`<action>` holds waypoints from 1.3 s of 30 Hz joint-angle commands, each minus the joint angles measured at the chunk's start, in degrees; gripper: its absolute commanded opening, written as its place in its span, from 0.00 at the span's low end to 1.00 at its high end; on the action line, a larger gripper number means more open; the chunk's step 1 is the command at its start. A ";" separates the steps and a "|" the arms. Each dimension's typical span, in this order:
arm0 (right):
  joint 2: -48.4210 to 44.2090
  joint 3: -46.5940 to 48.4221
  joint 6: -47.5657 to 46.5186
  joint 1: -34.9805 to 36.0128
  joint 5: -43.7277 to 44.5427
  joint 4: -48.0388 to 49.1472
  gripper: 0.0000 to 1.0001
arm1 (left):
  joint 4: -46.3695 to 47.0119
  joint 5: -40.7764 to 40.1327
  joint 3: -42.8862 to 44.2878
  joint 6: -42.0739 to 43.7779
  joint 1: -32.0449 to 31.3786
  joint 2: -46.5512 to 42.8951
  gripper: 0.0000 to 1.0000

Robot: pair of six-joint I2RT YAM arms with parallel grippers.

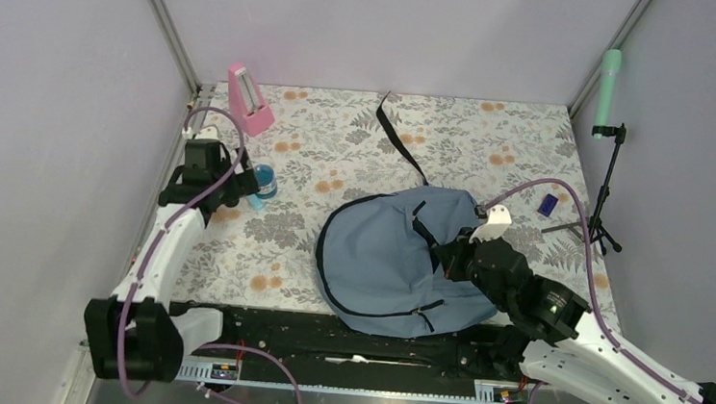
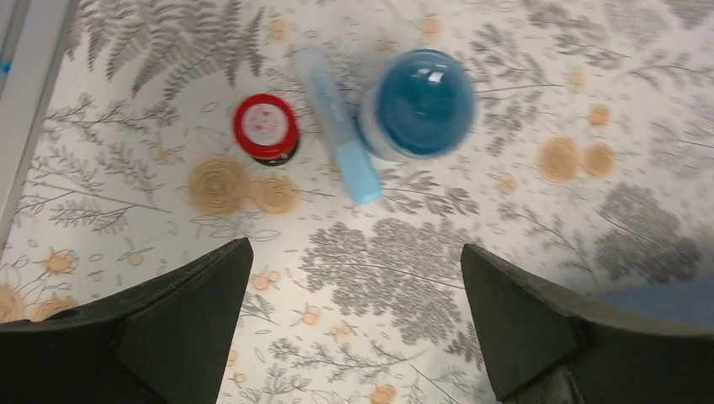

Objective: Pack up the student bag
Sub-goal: Pick up the personal item from the center of the board.

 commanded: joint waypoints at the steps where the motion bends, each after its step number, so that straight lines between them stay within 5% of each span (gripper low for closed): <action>1: -2.07 0.95 0.77 0.41 0.95 5.62 0.04 | 0.74 2.28 4.26 2.32 5.04 5.99 0.99; 8: -1.80 1.13 -0.84 0.40 0.68 7.18 0.05 | -3.17 1.45 13.49 7.15 8.76 20.34 0.94; 21: 0.03 1.00 -0.48 0.43 -0.79 8.52 0.05 | -6.35 3.27 18.00 10.26 11.84 31.32 0.72; 27: -0.03 0.86 -0.10 0.43 -0.45 8.72 0.05 | -6.66 3.86 18.78 9.64 11.89 33.58 0.71; 34: 0.54 0.79 -0.12 0.43 -0.44 8.82 0.05 | -6.93 3.77 19.25 9.99 11.97 34.81 0.52; 39: 0.62 0.70 0.00 0.45 -0.46 9.20 0.05 | -6.92 3.42 19.25 10.12 11.95 35.01 0.48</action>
